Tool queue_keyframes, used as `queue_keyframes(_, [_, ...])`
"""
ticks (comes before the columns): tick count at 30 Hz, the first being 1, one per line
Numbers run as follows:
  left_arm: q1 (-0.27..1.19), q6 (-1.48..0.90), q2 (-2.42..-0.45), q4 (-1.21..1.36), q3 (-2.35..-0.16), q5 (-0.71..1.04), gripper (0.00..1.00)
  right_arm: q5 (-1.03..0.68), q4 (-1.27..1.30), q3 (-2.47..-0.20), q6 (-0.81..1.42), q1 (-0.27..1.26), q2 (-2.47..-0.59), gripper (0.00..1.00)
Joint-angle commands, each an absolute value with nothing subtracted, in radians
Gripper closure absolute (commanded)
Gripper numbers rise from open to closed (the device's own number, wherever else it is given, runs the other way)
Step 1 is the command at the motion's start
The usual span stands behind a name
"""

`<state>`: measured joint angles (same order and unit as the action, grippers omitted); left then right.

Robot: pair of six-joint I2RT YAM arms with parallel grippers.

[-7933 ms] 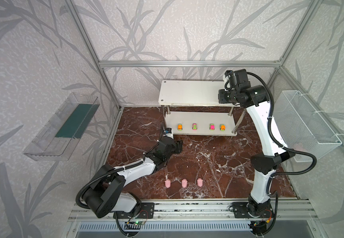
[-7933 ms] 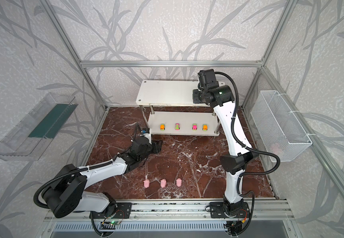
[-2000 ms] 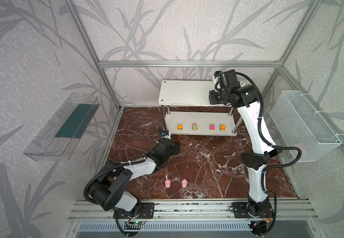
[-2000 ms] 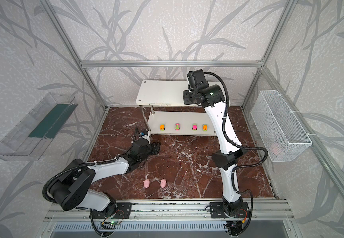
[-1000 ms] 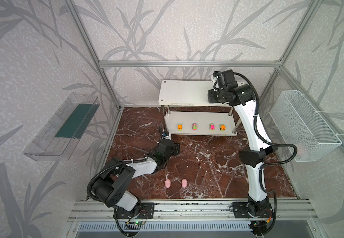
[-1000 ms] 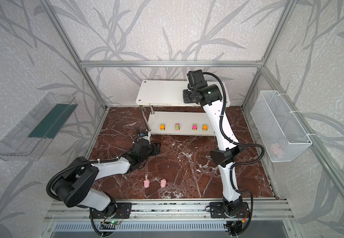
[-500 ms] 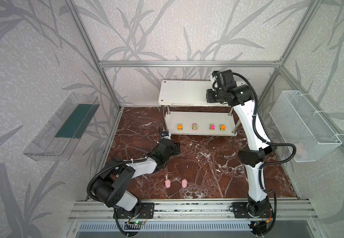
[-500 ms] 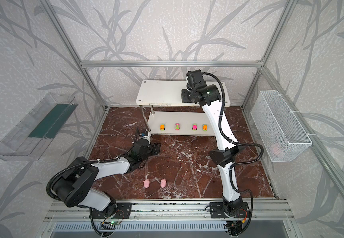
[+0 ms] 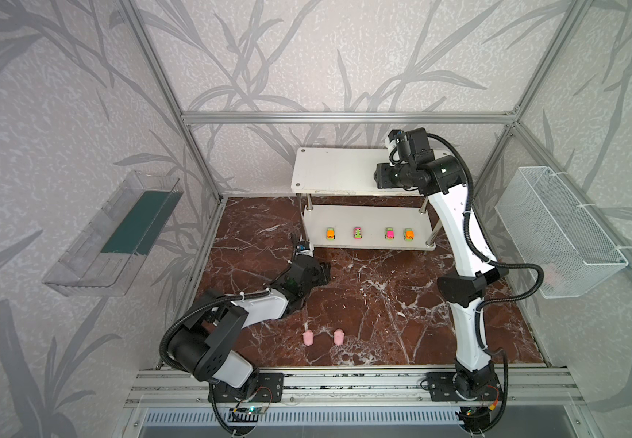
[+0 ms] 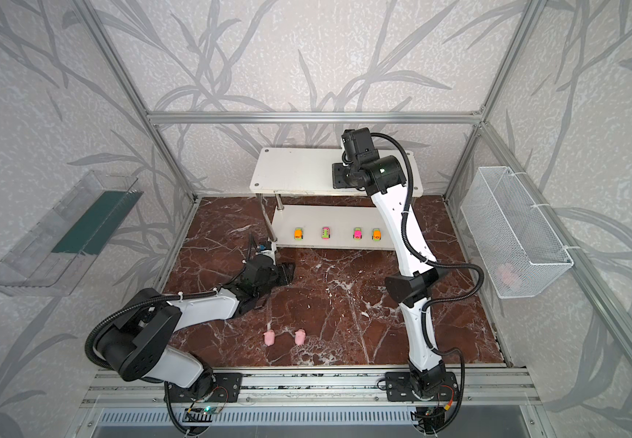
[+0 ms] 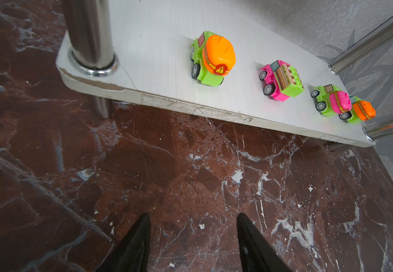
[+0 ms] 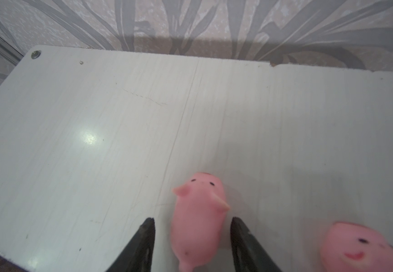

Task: Place and organize the plastic toys onto the shelf
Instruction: 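Lower the pink pig next to the other pigs and open the right gripper, then draw the right gripper back toward the table while the left gripper moves to the pigs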

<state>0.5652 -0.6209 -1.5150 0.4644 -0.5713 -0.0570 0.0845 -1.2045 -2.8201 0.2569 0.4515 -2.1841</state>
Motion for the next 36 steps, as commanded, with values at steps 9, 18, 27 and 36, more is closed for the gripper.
queue_keyframes(9, [0.555,-0.622,-1.514,0.443,-0.572,-0.05,0.43,0.047,-1.11,-2.833,0.206,0.449,-2.033,0.39])
queue_keyframes(18, [0.555,-0.611,-1.419,0.362,-0.553,-0.084,0.43,0.021,-0.802,-2.375,0.077,0.533,-1.621,0.38])
queue_keyframes(27, [0.571,-0.634,-1.094,0.122,-0.454,-0.126,0.42,0.065,-0.358,-1.3,0.032,0.734,-0.927,0.39])
queue_keyframes(36, [0.714,-0.698,-0.766,-0.163,-0.35,-0.194,0.42,0.026,-0.419,-0.731,0.303,0.755,-0.557,0.39])
